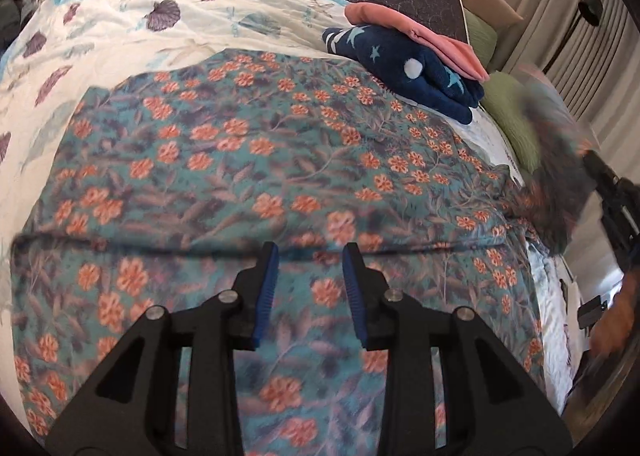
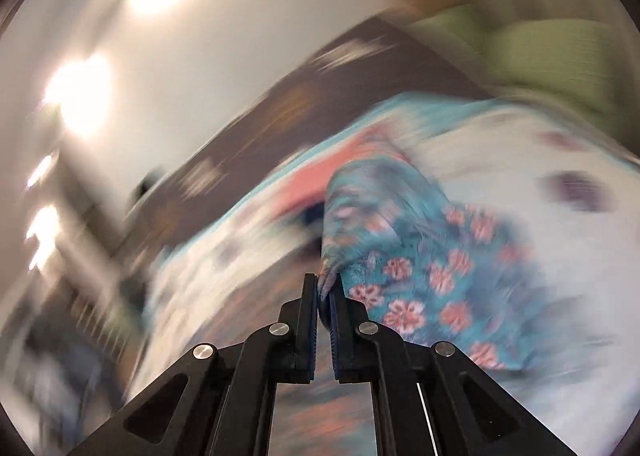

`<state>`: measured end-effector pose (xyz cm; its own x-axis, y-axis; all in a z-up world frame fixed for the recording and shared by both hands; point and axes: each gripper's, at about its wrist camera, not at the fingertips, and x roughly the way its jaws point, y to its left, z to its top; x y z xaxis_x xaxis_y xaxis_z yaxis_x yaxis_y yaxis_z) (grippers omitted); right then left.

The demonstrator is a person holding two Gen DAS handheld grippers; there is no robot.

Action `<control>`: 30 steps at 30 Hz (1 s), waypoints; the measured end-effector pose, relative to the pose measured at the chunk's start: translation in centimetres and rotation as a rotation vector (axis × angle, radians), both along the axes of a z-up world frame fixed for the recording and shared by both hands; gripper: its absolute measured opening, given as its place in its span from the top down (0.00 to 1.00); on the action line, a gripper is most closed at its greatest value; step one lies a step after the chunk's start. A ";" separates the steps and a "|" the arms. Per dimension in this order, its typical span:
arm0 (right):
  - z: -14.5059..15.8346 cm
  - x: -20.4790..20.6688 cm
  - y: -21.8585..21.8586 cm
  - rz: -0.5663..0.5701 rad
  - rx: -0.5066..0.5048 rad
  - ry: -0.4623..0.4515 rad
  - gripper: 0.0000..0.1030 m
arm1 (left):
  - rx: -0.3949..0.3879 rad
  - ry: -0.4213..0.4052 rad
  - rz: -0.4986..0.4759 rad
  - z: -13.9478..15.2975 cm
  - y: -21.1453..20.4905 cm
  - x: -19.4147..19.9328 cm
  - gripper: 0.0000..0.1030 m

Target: Fold small clothes

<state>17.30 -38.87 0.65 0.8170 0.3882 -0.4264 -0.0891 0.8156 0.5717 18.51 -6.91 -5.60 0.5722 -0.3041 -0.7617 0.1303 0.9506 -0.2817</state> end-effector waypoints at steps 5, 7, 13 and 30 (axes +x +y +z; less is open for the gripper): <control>-4.2 1.4 10.3 0.250 -0.163 0.145 0.94 | -0.059 -0.005 -0.016 0.2 2.1 -1.1 0.53; -6.3 1.7 11.4 0.281 -0.146 0.230 0.94 | -0.093 -0.010 -0.041 0.4 2.5 -1.3 0.53; -8.0 0.6 11.2 0.298 -0.132 0.289 0.92 | -0.182 0.017 -0.087 0.4 2.4 -1.4 0.51; -7.0 -1.3 6.7 0.197 -0.106 0.267 0.79 | -0.163 -0.092 -0.137 6.4 -0.5 1.5 0.92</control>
